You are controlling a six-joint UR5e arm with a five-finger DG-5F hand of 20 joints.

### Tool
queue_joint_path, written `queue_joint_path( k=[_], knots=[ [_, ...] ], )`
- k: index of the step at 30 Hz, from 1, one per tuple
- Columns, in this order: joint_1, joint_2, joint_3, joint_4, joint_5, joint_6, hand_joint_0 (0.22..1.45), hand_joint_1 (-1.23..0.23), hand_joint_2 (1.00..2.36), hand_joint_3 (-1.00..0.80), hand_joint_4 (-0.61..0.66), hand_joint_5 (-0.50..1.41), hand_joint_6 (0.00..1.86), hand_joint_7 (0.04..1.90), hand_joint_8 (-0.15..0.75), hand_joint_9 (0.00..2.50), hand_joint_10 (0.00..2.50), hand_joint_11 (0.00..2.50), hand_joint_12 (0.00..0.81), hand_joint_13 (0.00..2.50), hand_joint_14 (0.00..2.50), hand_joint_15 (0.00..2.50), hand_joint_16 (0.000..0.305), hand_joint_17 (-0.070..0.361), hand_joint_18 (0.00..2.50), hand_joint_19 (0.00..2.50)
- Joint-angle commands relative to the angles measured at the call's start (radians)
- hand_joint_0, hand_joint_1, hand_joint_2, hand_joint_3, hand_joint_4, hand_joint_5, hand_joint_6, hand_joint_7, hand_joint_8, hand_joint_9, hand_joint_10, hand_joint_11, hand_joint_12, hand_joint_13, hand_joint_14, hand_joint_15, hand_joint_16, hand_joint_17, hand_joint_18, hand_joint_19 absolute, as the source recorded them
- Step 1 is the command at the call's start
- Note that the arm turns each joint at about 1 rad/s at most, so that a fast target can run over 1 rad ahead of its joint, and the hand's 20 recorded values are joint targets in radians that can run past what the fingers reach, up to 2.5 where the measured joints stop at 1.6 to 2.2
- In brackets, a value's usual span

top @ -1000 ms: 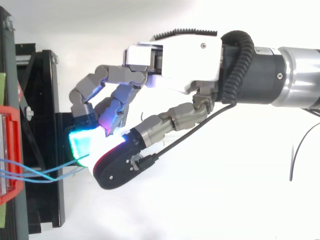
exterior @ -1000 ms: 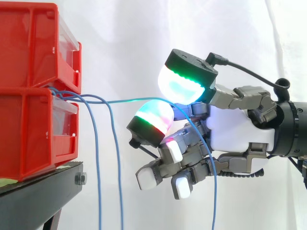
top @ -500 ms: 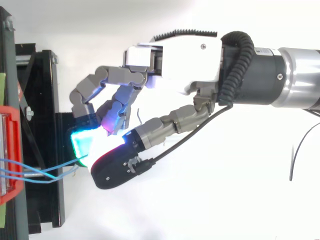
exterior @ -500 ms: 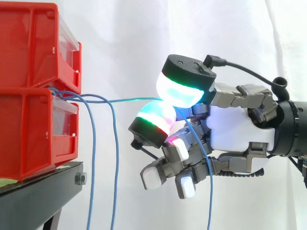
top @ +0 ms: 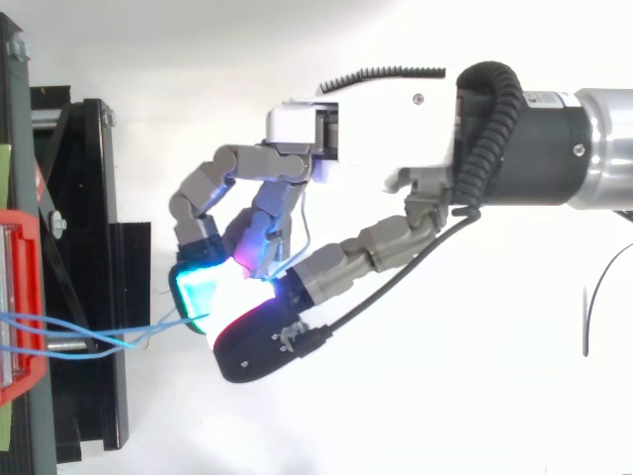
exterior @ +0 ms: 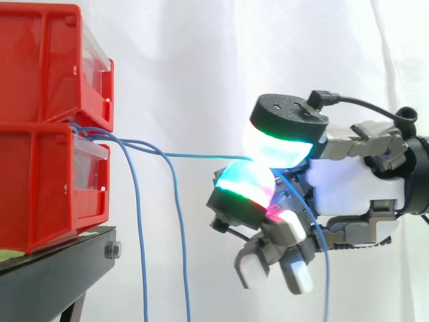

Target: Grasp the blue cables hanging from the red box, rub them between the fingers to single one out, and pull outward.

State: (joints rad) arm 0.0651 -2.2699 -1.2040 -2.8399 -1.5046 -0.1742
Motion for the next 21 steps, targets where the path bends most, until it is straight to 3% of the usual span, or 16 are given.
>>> queue_joint_path(
  k=[1, 7, 9, 11, 15, 21],
  knots=[
    [-0.005, 0.018, 0.000, -0.047, -0.017, -0.008, 0.59, -0.80, 1.02, -0.08, 0.24, -0.08, 0.90, 1.28, 0.401, 1.11, 0.01, 0.72, 0.451, 0.87, 0.01, 0.45, 0.065, 0.146, 1.05, 0.52],
    [-0.019, 0.050, -0.012, -0.102, -0.040, -0.016, 0.59, -0.80, 1.02, -0.08, 0.24, -0.08, 0.90, 1.28, 0.406, 1.12, 0.01, 0.73, 0.453, 0.88, 0.01, 0.45, 0.065, 0.147, 1.05, 0.53],
    [-0.021, 0.067, -0.039, -0.110, -0.040, -0.024, 0.59, -0.80, 1.02, -0.08, 0.24, -0.08, 0.90, 1.29, 0.406, 1.11, 0.01, 0.73, 0.455, 0.88, 0.01, 0.45, 0.065, 0.147, 1.05, 0.53],
    [-0.019, 0.109, -0.086, -0.104, -0.036, -0.033, 0.59, -0.80, 1.02, -0.08, 0.24, -0.08, 0.90, 1.29, 0.406, 1.12, 0.01, 0.73, 0.454, 0.88, 0.01, 0.45, 0.066, 0.148, 1.05, 0.53],
    [-0.019, 0.147, -0.126, -0.093, -0.003, -0.030, 0.59, -0.80, 1.02, -0.08, 0.24, -0.08, 0.90, 1.29, 0.405, 1.12, 0.01, 0.73, 0.455, 0.88, 0.01, 0.45, 0.066, 0.147, 1.05, 0.53],
    [-0.014, 0.147, -0.126, -0.119, -0.002, -0.011, 0.59, -0.80, 1.02, -0.08, 0.24, -0.08, 0.90, 1.29, 0.407, 1.12, 0.01, 0.73, 0.456, 0.88, 0.01, 0.45, 0.066, 0.148, 1.05, 0.53]
  ],
)
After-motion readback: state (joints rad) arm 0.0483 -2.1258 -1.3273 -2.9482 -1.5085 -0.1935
